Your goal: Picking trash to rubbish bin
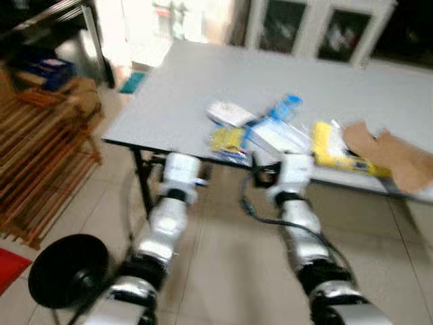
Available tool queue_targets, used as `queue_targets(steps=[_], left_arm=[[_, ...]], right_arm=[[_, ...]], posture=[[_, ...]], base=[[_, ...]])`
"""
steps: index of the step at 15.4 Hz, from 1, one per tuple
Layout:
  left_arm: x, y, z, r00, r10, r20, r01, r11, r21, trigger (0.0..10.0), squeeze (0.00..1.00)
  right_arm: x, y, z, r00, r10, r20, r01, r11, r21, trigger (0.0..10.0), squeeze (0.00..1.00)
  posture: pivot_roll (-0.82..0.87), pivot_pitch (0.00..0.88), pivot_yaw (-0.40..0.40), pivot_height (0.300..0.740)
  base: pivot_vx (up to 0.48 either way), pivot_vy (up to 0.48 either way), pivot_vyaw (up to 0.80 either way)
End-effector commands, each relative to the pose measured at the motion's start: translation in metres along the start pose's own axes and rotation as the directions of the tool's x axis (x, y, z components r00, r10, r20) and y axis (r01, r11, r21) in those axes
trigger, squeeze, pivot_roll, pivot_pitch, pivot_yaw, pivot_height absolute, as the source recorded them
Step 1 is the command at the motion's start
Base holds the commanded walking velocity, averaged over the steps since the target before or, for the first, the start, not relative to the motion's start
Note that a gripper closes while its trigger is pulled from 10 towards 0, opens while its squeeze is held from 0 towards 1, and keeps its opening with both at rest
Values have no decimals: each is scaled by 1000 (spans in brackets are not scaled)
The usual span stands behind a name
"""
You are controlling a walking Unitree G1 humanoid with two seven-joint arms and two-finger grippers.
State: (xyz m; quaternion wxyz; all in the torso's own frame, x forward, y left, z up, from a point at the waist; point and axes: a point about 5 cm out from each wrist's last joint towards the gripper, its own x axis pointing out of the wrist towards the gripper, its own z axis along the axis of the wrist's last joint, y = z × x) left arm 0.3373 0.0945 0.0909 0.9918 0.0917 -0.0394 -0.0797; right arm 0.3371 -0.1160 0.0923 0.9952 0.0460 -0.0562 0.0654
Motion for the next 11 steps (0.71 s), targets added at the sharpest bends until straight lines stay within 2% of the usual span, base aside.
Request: queue_targets(steps=[1,6,10,11], left_arm=[[1,7,1,1000,18,2,-19,1000,14,10000,0],[1,6,1,1000,7,2,-7,1000,11,10000,0],[2,6,2,1000,3,5,-3,1000,7,10000,0],[2,5,2,1000,2,6,-2,1000,7,10000,0]], right_arm=[[0,6,-1,1000,8,-5,-8,1000,23,10000,0],[0,4,-4,1000,-11,-28,12,1000,26,10000,0],[1,3,-3,999,-17,-28,18,999,31,10000,0],[1,3,-2,1000,-16,-20,17,999,27,10000,0]], posture=[[-23,48,-83,740],[-24,48,-82,740],[-23,47,-83,740],[-23,48,-83,740]], base=[[322,0,0],[341,0,0],[367,0,-800],[371,0,0]])
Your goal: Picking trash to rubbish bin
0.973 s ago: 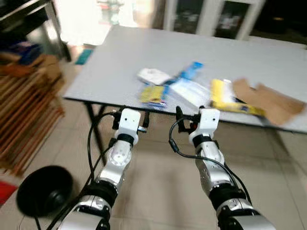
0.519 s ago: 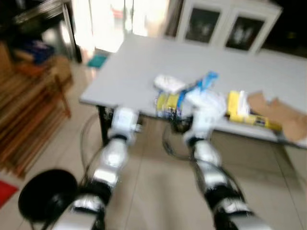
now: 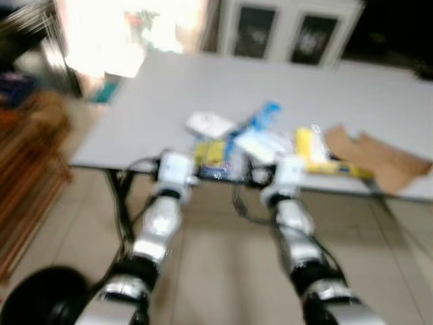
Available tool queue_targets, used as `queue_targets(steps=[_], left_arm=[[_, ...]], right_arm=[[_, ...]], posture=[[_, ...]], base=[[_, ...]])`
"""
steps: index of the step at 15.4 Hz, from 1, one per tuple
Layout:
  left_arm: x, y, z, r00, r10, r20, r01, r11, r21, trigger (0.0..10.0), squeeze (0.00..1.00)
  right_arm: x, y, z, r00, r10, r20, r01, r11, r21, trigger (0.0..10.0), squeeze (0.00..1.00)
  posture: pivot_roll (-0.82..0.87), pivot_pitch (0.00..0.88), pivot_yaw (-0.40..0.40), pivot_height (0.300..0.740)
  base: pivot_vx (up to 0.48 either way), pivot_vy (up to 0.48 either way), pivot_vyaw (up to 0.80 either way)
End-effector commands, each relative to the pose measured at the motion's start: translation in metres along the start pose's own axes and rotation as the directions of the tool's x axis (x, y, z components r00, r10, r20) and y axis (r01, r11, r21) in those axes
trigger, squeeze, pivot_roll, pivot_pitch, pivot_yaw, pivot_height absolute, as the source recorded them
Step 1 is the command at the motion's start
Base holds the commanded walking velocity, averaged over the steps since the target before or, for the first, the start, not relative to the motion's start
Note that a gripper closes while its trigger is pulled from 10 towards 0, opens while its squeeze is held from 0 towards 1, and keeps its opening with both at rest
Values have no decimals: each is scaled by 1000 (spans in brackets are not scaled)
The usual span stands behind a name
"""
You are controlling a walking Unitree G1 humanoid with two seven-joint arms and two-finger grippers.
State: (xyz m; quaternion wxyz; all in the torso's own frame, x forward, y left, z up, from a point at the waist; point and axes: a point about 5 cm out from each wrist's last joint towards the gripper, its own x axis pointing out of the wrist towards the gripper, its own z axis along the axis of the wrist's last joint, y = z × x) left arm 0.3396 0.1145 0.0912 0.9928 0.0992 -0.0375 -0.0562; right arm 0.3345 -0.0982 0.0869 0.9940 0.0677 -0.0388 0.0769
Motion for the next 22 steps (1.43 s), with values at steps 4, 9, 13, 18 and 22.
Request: queue_targets(steps=[4,9,13,18,22], left_arm=[[2,-15,6,999,-46,19,47,999,-12,10000,0],[2,-13,13,997,-43,59,44,999,-15,10000,0],[0,2,17,995,-29,91,28,1000,8,10000,0],[-2,14,61,983,-37,178,45,998,-44,10000,0],[-2,38,90,995,-79,64,89,980,-175,10000,0]], right_arm=[[1,-15,6,999,-39,18,40,999,-22,10000,0],[2,-24,9,998,-61,26,62,997,-49,10000,0],[-5,-79,22,978,-200,56,205,973,-110,10000,0],[-11,-87,32,986,-145,82,156,975,-156,10000,0],[-16,-88,44,998,-5,66,16,986,-163,10000,0]], posture=[[-23,49,-82,740],[-16,54,-85,740],[-27,59,-80,740],[-18,73,-80,740],[-21,81,-75,740]], base=[[368,0,0],[215,0,0],[0,0,0],[0,0,0],[0,0,0]])
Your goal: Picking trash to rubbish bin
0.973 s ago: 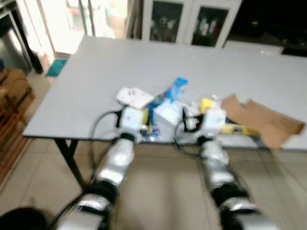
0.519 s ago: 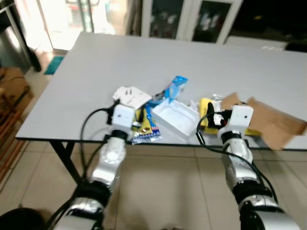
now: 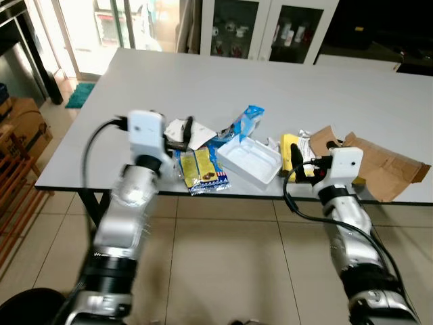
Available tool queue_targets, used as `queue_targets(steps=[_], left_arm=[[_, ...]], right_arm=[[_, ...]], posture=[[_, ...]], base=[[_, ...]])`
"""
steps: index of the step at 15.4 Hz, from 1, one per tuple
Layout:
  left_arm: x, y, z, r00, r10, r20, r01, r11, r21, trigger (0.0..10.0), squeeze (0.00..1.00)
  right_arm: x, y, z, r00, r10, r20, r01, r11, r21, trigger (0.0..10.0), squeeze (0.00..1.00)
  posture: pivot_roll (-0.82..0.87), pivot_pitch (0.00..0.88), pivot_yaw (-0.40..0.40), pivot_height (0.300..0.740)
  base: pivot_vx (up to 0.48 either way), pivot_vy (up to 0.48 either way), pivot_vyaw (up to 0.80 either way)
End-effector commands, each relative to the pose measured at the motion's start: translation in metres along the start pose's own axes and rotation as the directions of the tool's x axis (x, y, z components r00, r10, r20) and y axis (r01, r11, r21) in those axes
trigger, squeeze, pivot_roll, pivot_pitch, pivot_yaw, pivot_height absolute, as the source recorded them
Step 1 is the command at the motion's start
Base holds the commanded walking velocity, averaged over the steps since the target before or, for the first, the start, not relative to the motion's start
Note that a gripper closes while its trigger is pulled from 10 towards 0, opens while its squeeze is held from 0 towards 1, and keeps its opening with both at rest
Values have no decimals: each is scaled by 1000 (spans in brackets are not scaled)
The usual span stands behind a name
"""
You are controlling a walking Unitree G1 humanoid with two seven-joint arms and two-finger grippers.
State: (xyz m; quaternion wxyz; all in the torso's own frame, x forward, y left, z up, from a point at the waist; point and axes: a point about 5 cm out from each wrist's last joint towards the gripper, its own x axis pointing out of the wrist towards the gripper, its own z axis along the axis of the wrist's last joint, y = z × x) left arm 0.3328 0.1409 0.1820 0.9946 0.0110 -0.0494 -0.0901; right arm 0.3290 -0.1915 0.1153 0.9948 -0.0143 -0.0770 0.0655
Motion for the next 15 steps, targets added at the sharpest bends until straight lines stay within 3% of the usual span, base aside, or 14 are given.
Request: queue_targets(steps=[1,2,3,5,6,10,15], left_arm=[[2,-4,6,998,-42,-42,40,999,-36,10000,0],[1,-3,8,996,-58,-71,47,988,-144,10000,0],[0,-2,3,989,-69,-132,46,983,-177,10000,0],[-9,2,-21,931,-137,-339,74,979,-190,10000,0],[-13,4,-22,917,-151,-369,83,977,-194,10000,0],[-20,7,-14,888,-217,-406,124,962,-244,10000,0],[-25,10,-8,869,-259,-422,171,957,-235,10000,0]], right_arm=[[-1,0,3,999,45,-11,-45,999,-7,10000,0],[-3,0,2,997,71,-21,-71,997,-3,10000,0],[-5,1,1,994,106,-35,-106,994,4,10000,0],[-11,11,-2,968,239,-76,-236,971,37,10000,0],[-13,14,-2,956,281,-84,-279,959,42,10000,0],[-25,18,-10,902,410,-136,-397,911,110,10000,0],[-49,22,-6,752,638,-168,-608,769,198,10000,0]], posture=[[-23,78,-73,740],[-22,77,-71,740],[-22,75,-72,740],[-24,68,-69,740],[-23,67,-70,740],[-12,56,-76,740],[-16,46,-73,740]], base=[[0,0,0],[0,0,0],[0,0,0],[0,0,0],[0,0,0],[0,0,0],[0,0,0]])
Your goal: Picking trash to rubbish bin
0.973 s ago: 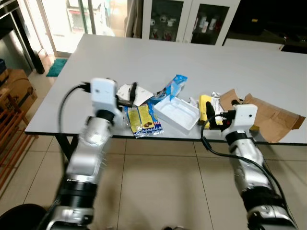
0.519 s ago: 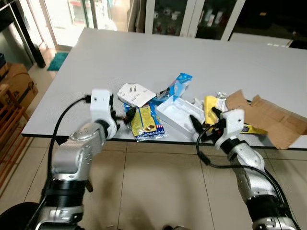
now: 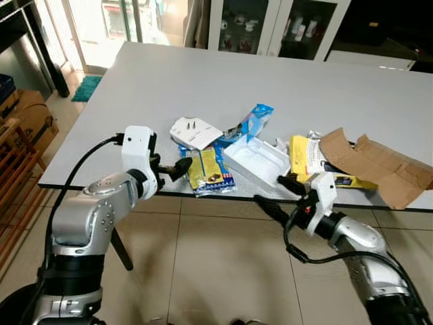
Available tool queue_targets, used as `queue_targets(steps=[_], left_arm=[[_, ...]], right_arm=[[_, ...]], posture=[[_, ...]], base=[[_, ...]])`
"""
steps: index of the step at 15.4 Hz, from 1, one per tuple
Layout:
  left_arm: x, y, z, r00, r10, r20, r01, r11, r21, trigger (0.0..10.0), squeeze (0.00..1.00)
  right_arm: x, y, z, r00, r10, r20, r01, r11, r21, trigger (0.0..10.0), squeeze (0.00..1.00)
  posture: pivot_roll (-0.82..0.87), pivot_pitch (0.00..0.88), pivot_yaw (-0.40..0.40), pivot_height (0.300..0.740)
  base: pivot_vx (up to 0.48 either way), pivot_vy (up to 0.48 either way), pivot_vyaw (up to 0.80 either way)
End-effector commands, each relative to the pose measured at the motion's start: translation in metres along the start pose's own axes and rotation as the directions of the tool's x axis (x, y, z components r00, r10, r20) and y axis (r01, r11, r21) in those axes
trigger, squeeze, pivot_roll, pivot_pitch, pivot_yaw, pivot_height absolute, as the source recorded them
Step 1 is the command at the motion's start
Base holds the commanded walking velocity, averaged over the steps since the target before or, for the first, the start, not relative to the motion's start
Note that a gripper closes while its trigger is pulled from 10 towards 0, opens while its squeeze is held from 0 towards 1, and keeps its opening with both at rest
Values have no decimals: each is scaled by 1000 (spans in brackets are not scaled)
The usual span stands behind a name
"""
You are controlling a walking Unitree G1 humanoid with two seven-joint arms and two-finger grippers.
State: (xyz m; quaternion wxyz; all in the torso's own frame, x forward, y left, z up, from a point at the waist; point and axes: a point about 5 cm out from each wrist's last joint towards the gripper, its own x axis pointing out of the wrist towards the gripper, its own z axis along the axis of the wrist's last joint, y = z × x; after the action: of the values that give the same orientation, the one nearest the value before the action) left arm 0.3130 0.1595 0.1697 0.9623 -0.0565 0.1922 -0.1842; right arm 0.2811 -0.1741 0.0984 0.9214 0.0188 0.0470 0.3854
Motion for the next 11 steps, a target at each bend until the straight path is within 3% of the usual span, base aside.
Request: queue_targets(steps=[1,3,7,11], left_arm=[[-1,-8,1,999,-51,-5,51,999,-11,10000,0],[-1,-12,1,996,-84,-7,84,995,-51,10000,0],[4,-20,3,990,-143,3,141,966,-216,10000,0],[19,-29,2,987,-151,-47,134,957,-257,10000,0]], right_arm=[[-4,1,2,999,40,-12,-40,999,11,10000,0],[-6,3,3,998,68,-19,-68,998,14,10000,0],[-3,8,3,996,82,-18,-81,996,26,10000,0],[0,11,6,996,88,-9,-88,995,36,10000,0]], posture=[[-16,45,-73,740],[-15,44,-73,740],[-17,46,-70,740],[-26,60,-62,740]], base=[[0,0,0],[0,0,0],[0,0,0],[0,0,0]])
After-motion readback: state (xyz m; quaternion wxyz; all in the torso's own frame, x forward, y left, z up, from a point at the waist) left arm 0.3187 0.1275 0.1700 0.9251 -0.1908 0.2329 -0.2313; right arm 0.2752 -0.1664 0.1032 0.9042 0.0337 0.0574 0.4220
